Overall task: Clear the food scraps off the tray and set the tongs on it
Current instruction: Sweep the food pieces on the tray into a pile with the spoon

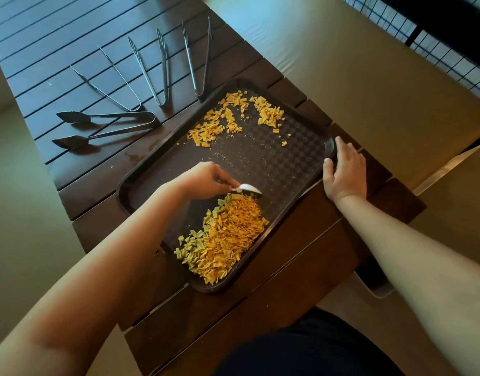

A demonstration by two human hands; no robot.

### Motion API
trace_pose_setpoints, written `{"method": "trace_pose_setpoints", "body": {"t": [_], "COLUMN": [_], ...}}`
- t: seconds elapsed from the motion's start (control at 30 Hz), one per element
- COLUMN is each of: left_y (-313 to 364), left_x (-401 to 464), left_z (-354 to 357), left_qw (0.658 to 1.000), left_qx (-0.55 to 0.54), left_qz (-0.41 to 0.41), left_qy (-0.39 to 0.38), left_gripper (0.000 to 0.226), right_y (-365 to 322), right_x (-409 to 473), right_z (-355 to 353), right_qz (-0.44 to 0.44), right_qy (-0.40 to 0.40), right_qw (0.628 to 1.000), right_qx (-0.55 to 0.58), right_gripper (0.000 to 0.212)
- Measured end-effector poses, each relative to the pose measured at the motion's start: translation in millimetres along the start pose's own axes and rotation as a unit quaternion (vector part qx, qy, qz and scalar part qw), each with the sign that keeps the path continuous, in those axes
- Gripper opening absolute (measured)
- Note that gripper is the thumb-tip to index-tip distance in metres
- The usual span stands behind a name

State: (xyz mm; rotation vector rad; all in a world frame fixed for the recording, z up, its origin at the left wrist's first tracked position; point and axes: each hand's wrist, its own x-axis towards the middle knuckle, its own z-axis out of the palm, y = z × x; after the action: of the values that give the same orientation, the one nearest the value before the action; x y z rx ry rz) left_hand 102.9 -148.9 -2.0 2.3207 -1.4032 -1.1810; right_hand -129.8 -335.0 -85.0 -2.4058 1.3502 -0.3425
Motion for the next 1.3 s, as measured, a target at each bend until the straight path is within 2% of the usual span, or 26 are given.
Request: {"method": "trace_pose_setpoints", "body": {"t": [0.07,0.2,0.37,0.67,0.73,0.93,1.17,1.23,1.3], "left_y": [4.3,14.1,25.2,38.4,40.6,48.8,43.0,38.1,33.5], "left_x": [6.8,33.5,71.3,121.0,122.8,107.5,74.1,70.8,70.8], "left_z": [-3.5,-8.5,-18.7,-36.8,-37.0,-24.0,-10.0,-9.3,-9.3], "left_qw": [0.998,0.968,0.943,0.936,0.944,0.982,0.996,0.994,0.981], "left_qx": [-0.015,-0.156,-0.193,-0.182,-0.173,-0.104,-0.02,-0.036,-0.082], "left_qz": [-0.006,-0.068,-0.114,-0.136,-0.137,-0.057,0.005,0.017,0.01], "left_qy": [0.062,0.183,0.245,0.268,0.244,0.146,0.083,0.102,0.173], "left_gripper": [0.026,0.029,0.035,0.041,0.04,0.03,0.028,0.027,0.026], "right_y": [-0.4,-0.2,-0.7,-1.0,-0.7,-0.3,-0.6,-0.6,-0.8], "right_x": [-0.1,-0.8,-1.3,0.1,0.5,1.1,0.1,0.6,0.7], "right_z": [-0.1,-0.3,0.1,-1.4,-1.5,-0.6,-0.3,-0.5,-1.0], "right_qz": [0.0,0.004,0.006,0.007,0.006,0.004,0.003,0.003,0.006], "right_qy": [-0.002,-0.007,-0.01,-0.011,-0.009,-0.001,-0.002,-0.002,-0.005], "right_qw": [1.0,1.0,1.0,1.0,1.0,1.0,1.0,1.0,1.0], "right_qx": [-0.002,-0.003,-0.005,-0.005,-0.002,0.006,0.006,0.007,0.005], "right_gripper": [0.062,0.063,0.063,0.063,0.062,0.061,0.061,0.061,0.062]}}
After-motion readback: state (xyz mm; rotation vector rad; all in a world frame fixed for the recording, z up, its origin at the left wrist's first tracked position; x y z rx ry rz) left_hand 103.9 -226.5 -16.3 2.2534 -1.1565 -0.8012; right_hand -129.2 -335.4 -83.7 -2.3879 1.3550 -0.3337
